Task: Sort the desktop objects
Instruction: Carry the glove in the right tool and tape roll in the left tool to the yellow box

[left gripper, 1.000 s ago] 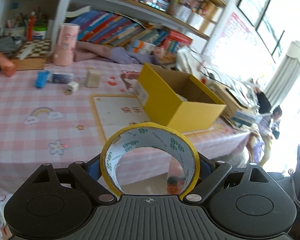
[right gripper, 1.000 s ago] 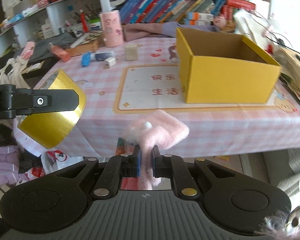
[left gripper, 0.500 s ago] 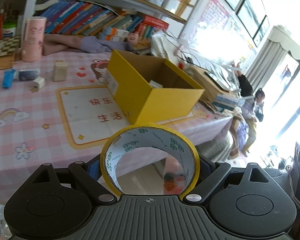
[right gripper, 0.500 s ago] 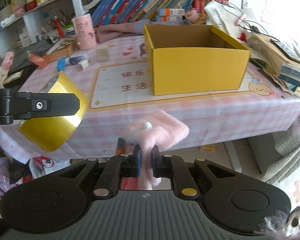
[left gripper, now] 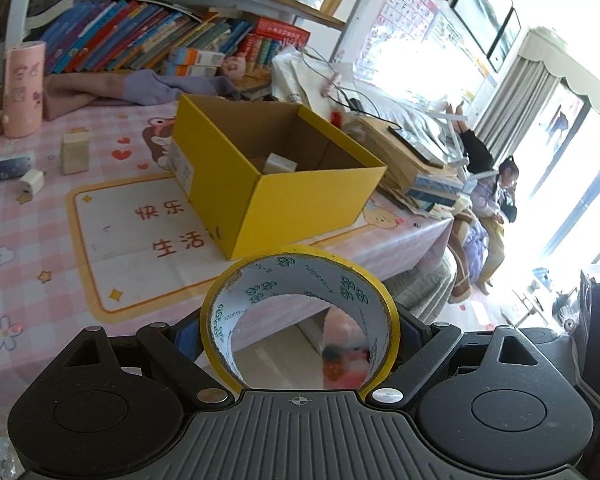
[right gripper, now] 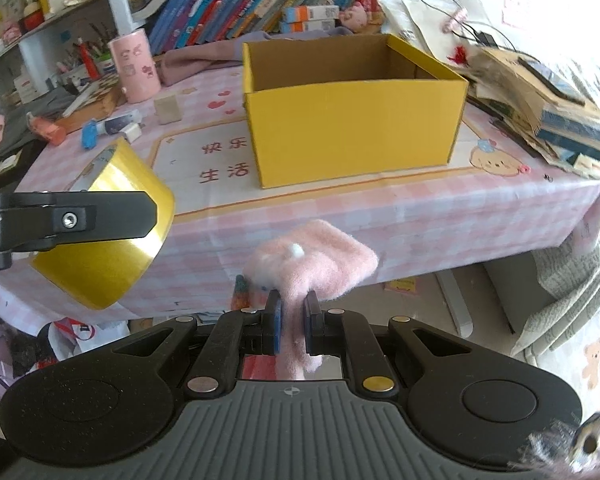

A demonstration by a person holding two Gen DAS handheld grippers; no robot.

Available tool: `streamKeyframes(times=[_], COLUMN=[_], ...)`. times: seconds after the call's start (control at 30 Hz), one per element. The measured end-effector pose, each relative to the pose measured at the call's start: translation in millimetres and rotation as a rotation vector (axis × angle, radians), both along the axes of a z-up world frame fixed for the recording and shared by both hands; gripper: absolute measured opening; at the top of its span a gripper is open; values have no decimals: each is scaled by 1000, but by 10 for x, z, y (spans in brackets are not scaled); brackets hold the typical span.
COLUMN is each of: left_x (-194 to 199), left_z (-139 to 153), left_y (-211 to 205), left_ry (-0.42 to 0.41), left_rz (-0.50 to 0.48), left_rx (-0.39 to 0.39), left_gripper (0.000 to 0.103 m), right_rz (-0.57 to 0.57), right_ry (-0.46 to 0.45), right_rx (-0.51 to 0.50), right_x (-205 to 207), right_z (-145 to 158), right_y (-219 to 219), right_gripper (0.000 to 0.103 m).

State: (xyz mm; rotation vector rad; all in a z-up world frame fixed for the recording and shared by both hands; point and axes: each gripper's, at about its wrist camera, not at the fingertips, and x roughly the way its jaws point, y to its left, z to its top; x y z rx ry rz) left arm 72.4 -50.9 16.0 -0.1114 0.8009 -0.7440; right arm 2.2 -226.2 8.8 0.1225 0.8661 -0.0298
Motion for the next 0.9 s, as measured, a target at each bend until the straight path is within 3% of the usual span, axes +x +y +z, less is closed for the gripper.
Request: streamKeyframes(times=[0.67, 0.9], left_x=[199, 351], left_z=[-60, 87], left_y=[-846, -1078], left_ry=[-17, -38], left_rz=[-116, -85], left_rx=[55, 5], left_gripper=[92, 92], right_rz=[-56, -65], right_ry=[44, -14], right_rx=[53, 64], right_x=[184, 312], right_z=[-114, -23], right_y=[-755, -1065], right_gripper=[9, 9])
